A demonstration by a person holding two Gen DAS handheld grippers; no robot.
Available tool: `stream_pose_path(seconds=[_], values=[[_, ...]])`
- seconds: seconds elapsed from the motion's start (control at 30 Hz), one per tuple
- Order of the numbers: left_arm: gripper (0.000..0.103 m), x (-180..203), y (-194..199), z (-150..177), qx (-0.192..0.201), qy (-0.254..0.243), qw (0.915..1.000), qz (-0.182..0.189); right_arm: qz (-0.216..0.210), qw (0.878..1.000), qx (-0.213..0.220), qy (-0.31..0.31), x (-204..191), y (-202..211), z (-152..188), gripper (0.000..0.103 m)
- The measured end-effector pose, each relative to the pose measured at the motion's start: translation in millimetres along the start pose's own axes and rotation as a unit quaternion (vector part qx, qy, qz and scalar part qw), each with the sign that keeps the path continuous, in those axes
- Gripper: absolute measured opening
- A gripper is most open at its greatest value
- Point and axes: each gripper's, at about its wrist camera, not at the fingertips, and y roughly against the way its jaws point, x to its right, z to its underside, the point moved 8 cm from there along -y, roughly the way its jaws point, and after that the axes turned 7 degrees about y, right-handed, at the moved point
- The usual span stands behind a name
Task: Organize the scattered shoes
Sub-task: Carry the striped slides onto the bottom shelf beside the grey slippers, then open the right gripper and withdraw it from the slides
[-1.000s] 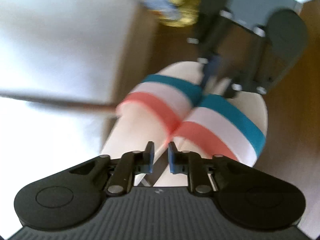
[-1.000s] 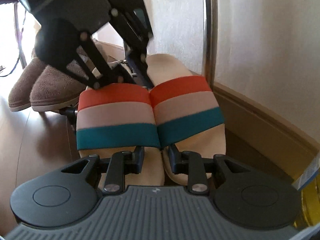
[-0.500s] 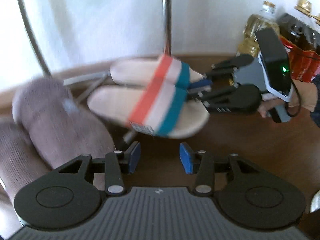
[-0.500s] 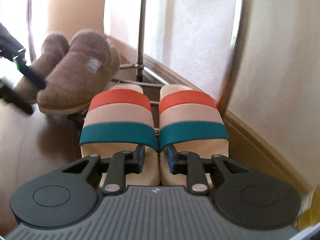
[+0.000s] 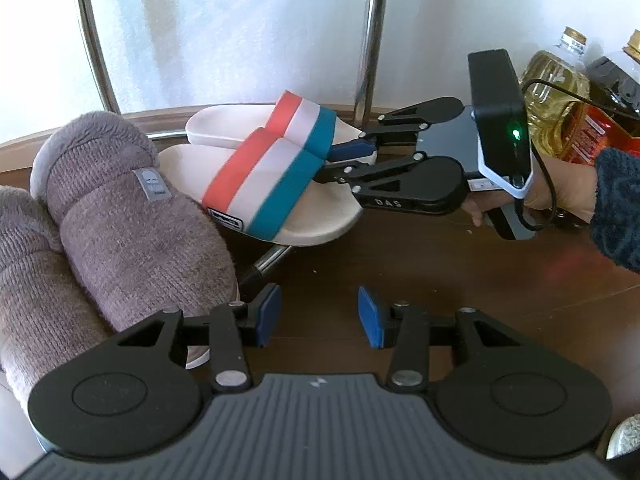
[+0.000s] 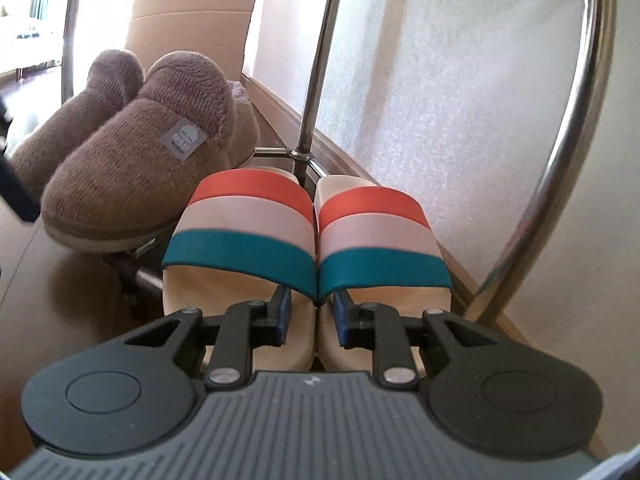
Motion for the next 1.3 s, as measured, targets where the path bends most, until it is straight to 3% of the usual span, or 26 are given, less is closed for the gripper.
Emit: stream_pose_path(seconds=[0.47,0.73,0.83,0.93,1.17,1.3], values=[[0.050,-11,-14,-1,-0.007,0.038,0.9989,-0.025,0.026,0.996,-0.018,-0.086,-11,2,-4,0.020],[0.051,-17,-24,-5,0.000,0.047,0.9965,-0.069,0.030,0.991,-0.013,-0.126,-9,13,-3,0.020],[0.051,-24,-23,-5,0.001,0.082,0.9925,-0.090,0.042,0.988,-0.005,-0.151,-7,28,-4,0.020],[0.051,-27,-21,-4,0.007,0.102,0.9881,-0.115,0.039,0.979,-0.026,-0.196,-4,35,-2,0.022],[0.051,-26,-6,-4,0.014,0.096,0.9799,-0.174,0.045,0.976,-0.063,-0.201,2,45,-7,0.027],[0.052,-27,14,-4,-0.007,0.139,0.9689,-0.205,0.047,0.974,-0.092,-0.201,2,58,-14,0.028]])
